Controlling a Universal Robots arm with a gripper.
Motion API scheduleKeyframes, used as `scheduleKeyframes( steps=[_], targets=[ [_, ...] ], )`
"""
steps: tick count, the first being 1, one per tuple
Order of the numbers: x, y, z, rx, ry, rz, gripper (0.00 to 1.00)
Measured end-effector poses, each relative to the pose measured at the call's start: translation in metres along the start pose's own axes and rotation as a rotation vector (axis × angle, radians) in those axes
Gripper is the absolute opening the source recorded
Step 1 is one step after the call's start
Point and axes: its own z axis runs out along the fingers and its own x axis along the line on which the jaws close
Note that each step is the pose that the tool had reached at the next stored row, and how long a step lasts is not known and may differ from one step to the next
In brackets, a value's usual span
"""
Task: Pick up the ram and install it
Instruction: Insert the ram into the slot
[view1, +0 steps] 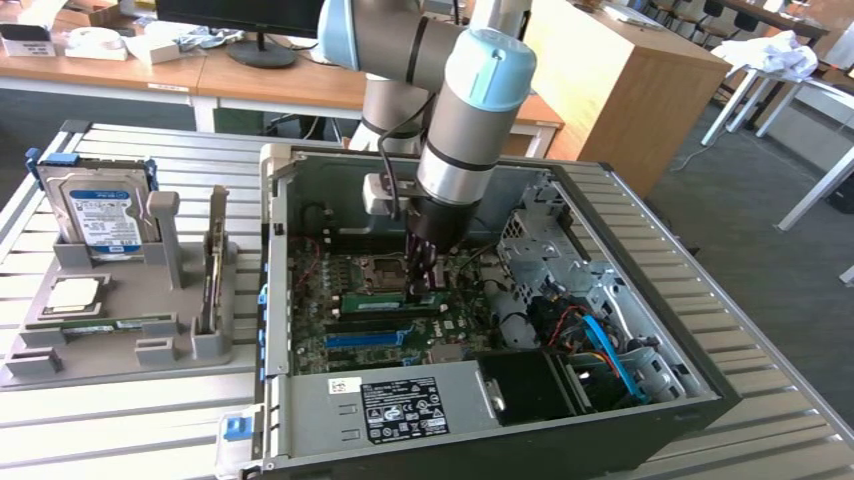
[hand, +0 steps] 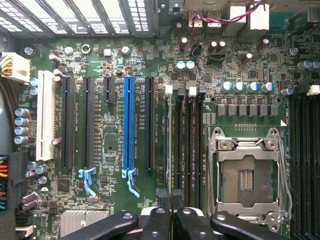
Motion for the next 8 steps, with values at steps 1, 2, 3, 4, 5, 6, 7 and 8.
scheduleKeyframes(
  steps=[1,2,3,4,5,6,7,8],
  targets=[
    [-0.0001,-0.0001,0.0009,0.0003,-0.0008,0.000,0.12],
    [-0.0001,-0.0001,0.0011,0.0001,-0.0003,0.000,0.12],
    [0.0000,0.0000,0.0011,-0.0001,0.0002,0.000,0.12],
    [0.0000,0.0000,0.0012,-0.0002,0.0003,0.000,0.12],
    [0.0000,0.0000,0.0014,-0.0002,0.0003,0.000,0.12],
    [0.0000,-0.0001,0.0015,-0.0002,0.0002,0.000,0.12],
    [0.0000,-0.0001,0.0017,-0.0002,0.0002,0.000,0.12],
    [0.0000,-0.0001,0.0021,0.0000,-0.0001,0.000,0.12]
  ],
)
